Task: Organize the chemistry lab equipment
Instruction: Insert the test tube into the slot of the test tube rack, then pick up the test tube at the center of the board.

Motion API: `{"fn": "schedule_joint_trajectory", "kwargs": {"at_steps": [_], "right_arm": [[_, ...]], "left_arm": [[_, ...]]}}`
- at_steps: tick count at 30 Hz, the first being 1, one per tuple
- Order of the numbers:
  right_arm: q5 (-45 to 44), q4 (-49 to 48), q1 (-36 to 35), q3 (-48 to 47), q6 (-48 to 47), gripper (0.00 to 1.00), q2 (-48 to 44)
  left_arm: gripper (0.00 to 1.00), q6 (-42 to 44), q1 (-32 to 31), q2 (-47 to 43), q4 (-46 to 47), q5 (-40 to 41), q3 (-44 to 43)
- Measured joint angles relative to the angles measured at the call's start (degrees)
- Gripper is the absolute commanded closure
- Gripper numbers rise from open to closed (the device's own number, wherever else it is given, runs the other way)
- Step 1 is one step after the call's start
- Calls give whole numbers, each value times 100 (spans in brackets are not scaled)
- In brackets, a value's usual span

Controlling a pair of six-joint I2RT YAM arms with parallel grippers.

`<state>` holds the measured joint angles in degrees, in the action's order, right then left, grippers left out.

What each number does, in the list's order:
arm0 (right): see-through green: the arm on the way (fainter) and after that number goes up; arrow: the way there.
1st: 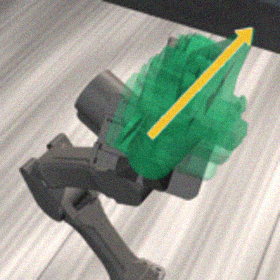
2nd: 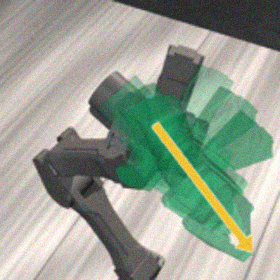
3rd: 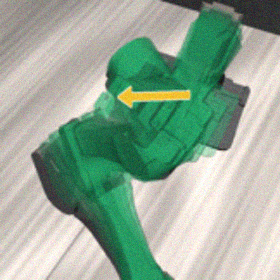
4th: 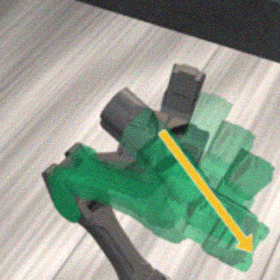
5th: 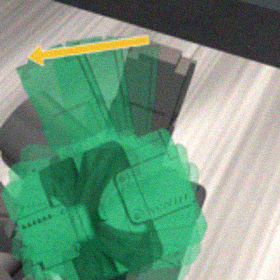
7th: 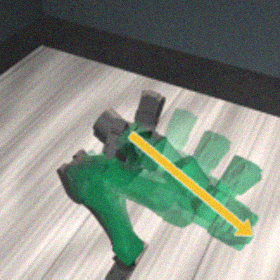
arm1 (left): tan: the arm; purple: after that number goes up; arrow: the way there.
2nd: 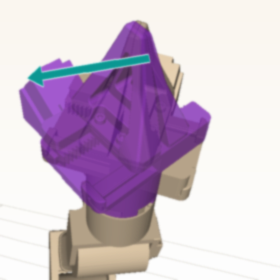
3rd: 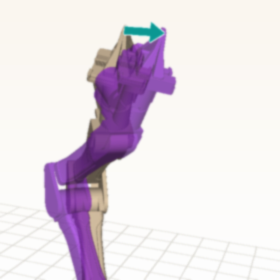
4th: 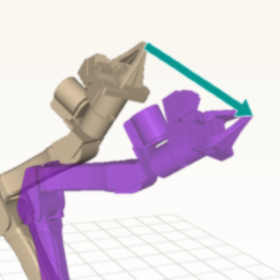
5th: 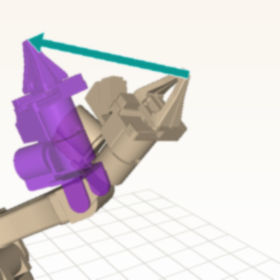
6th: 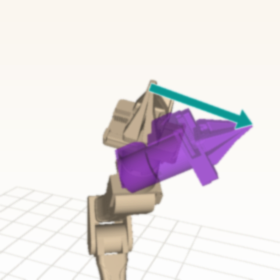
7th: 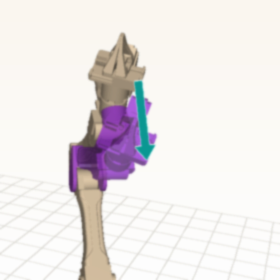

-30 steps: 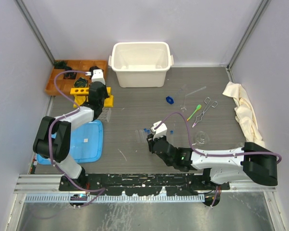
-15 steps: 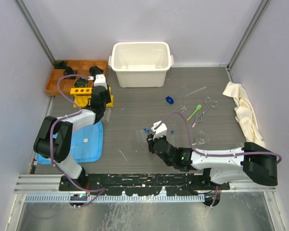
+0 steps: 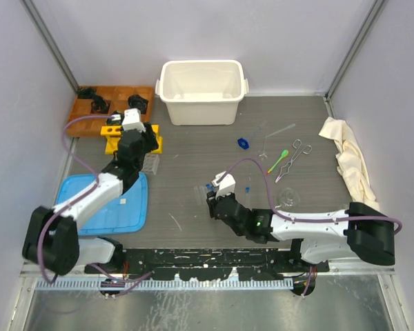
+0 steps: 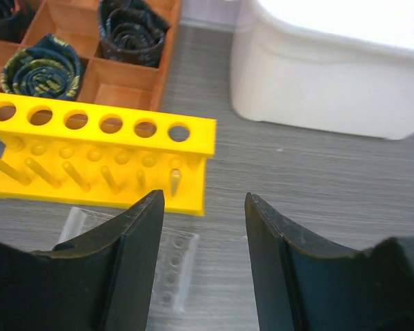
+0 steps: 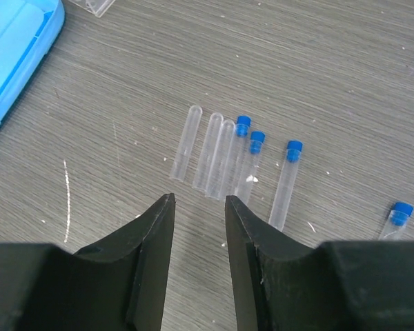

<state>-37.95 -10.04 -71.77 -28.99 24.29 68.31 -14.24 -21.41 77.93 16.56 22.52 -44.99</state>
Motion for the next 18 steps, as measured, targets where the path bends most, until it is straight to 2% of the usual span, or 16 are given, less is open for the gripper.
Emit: {"fn": "schedule_joint_trajectory", "kwargs": {"at_steps": [6,11,18], "right_arm": [[173,474,37,-894,70,59,776],[848,863,426,-1733,295,62,1753],[1469,1246,935,-2192,590,62,2614]], "left_arm": [[55,-876,-238,-1475,-389,-793,509],[56,-1482,-448,-1775,-1244,-1513,839],[55,-1794,-509,-2275,-2350,-1926,1224]]}}
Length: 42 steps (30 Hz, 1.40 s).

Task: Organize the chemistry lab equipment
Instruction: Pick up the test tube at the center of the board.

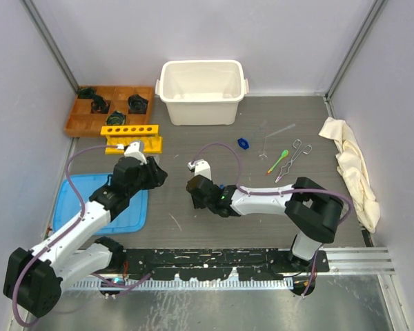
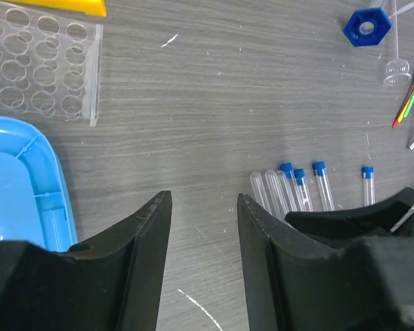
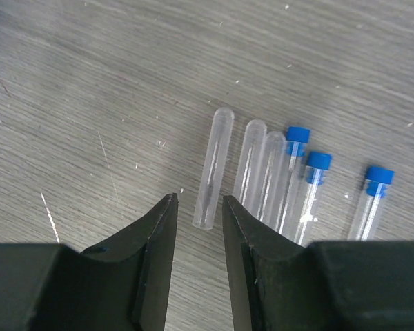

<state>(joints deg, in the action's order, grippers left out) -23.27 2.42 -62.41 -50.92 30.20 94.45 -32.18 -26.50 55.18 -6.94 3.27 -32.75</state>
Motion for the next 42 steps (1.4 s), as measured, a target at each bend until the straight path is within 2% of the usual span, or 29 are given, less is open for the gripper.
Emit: {"fn": "schedule_joint_trajectory", "kwargs": {"at_steps": [6,29,34,39,42], "right_arm": [[166,223,-11,-354,96,62,413],[66,597,-9,-525,282,64,601],[55,586,-9,-535,299,72,745],[85,564,-9,-555,310,97,769],[138,501,-11,-555,299,99,769]], "left_arm": [[55,-22,0,-337,-352,-116,98],[55,2,0,31,-455,-533,129],[56,2,0,173,-439,-597,129],[55,2,0,232,-407,-638,129],[54,2,0,243,-400,-660,129]]}}
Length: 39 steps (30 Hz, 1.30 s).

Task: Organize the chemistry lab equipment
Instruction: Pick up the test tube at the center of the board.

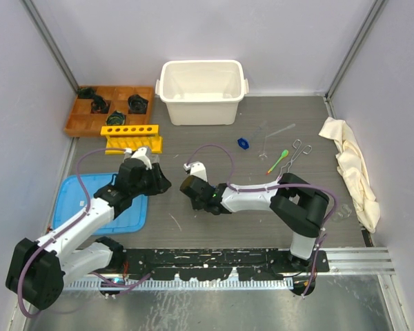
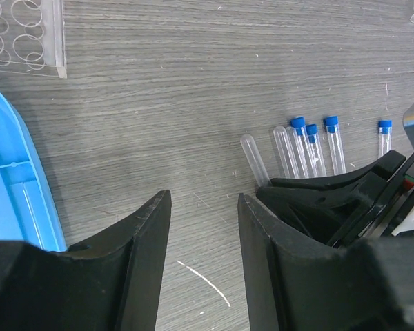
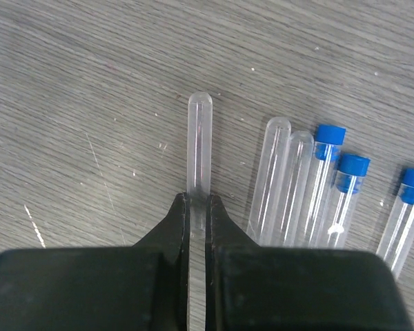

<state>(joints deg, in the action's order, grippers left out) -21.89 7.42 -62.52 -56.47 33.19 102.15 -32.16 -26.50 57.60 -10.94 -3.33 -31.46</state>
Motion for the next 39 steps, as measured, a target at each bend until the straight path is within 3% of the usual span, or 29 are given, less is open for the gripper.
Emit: {"fn": "schedule_joint_trajectory", "kwargs": {"at_steps": [5,16,24,39], "right_arm": [[-39,-407,-188,179,-157,99,-42],[-1067,-1626,-1449,949,-828,99,-785],[-1681,-2389,-1504,1147,-1049,99,-1082],[-2009,-2492,-1506,1058,-1349,99,-1073]], "left_arm": [[54,-26,0,24,39,-94,0],[55,-354,0,127,332,-623,0],[56,-614,0,81,501,-898,74],[59,-1126,0,44,1008,-1263,321]]}}
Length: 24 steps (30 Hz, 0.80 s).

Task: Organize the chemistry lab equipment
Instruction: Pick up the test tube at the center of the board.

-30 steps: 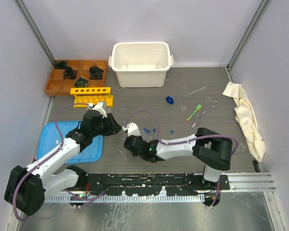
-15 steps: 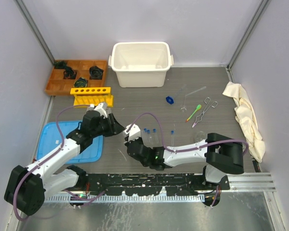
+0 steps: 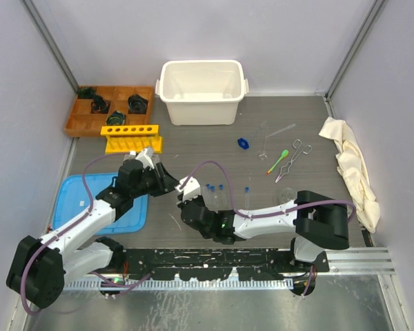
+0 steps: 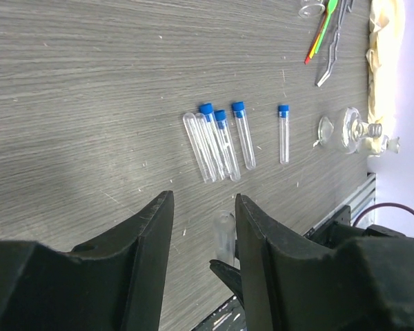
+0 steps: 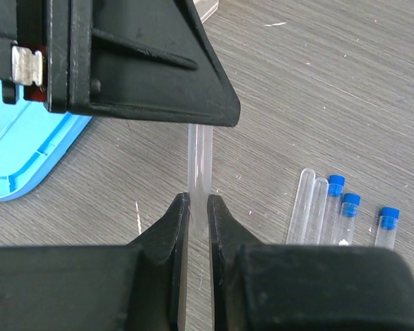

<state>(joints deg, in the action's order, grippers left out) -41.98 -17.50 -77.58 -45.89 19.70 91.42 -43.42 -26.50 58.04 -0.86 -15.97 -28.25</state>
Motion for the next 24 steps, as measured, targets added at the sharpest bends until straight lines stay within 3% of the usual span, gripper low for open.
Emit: {"fn": "schedule_joint_trajectory", "kwargs": {"at_steps": [9,14,17,22,24], "right_arm": [[-70,-31,0,-42,-39,99,9],[-68,-33,0,-44,-39,99,13],[-68,-42,0,-44,-37,98,13],[-61,-37,0,-42,-35,70,11],[-24,-37,0,-39,-22,65,7]], "left_arm": [[74,-225,0,63,195,-227,35],[96,-247,-2,20,197,-269,37],[100,-260,-2,2,205,-275,37],[100,-234,-2,2,208,-258,37],[100,-199,-9,13,208,-225,35]]}}
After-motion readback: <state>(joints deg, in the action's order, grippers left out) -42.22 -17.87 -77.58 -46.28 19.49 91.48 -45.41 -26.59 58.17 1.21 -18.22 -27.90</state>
